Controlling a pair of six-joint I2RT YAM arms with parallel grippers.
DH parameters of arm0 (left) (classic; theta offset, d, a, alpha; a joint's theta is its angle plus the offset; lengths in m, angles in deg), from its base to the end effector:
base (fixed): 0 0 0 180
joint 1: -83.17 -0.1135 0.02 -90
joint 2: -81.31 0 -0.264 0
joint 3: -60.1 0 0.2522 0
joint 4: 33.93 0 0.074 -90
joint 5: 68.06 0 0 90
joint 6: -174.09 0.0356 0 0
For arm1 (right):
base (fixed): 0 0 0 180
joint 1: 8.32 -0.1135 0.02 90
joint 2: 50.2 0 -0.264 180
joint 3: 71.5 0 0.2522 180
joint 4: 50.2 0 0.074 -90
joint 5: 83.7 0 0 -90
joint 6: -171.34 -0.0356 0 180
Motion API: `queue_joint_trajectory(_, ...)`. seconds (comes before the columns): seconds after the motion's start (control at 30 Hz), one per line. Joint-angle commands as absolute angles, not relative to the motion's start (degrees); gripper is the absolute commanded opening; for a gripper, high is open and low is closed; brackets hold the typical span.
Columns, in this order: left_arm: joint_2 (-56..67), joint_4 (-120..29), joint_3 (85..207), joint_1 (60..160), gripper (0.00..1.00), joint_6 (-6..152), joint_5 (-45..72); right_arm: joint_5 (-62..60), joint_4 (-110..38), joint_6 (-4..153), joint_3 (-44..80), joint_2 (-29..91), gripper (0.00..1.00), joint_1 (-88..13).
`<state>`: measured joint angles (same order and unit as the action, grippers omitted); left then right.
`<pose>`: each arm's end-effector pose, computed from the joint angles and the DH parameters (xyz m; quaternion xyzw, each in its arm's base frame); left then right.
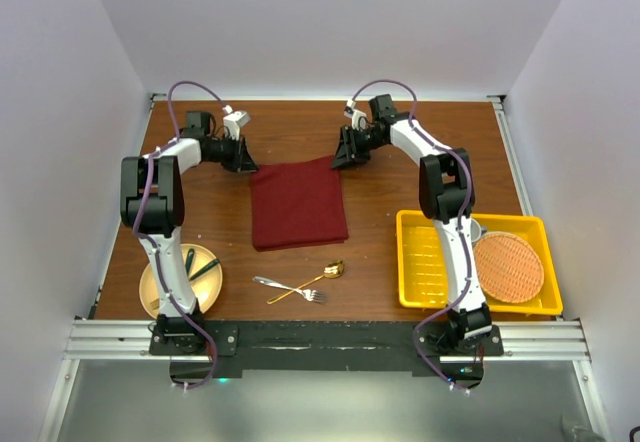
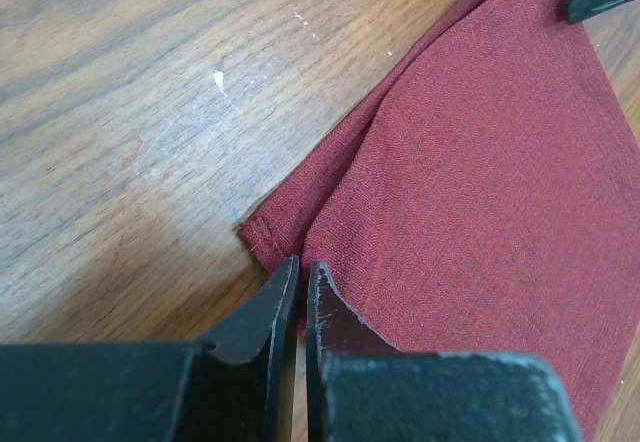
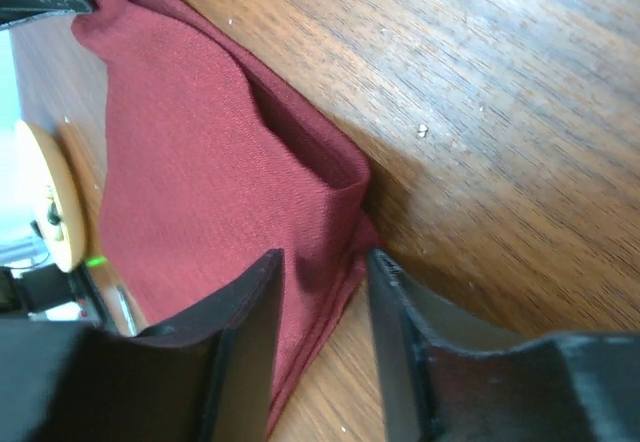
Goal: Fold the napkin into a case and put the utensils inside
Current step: Pick up the lower triangle-folded napkin from the center of the board.
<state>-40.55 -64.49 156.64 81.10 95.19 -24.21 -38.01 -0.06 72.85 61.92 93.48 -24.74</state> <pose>0.4433 -0.0097 0.1482 0.1839 0.8677 -0.3413 0.3111 0.5014 0.1737 0.1385 -0.1580 0.8866 0.4070 0.1524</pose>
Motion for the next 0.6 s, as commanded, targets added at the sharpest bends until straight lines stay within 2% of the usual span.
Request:
queue_joint_trajectory(0.0,-40.9,-62.9,159.0,81.4,0.0,95.2,-24.8,-37.5,0.8,70.4,62.9,96.1,0.24,-24.8)
queue_joint_trajectory(0.13,-41.0,-62.9,159.6,81.4,0.0,95.3,-25.3,-37.6,-1.0,70.4,63.0,95.4,0.01,-24.8)
queue_joint_trajectory(0.4,-39.6,-63.5,160.5,81.3,0.01,96.3,-27.1,-40.6,-10.4,75.8,58.5,87.8,0.0,-25.5)
queue_joint_trajectory(0.43,-39.5,-63.8,160.6,81.3,0.05,97.2,-27.5,-40.6,-10.8,79.2,57.6,86.8,0.0,-25.9)
queue_joint_trajectory(0.47,-38.9,-64.4,160.4,81.3,0.19,97.5,-27.5,-40.7,-10.3,81.0,57.2,86.0,0.0,-26.2)
queue_joint_trajectory(0.57,-37.3,-64.5,159.6,81.0,0.48,97.1,-26.8,-39.7,-8.9,90.7,54.8,83.1,0.0,-27.8)
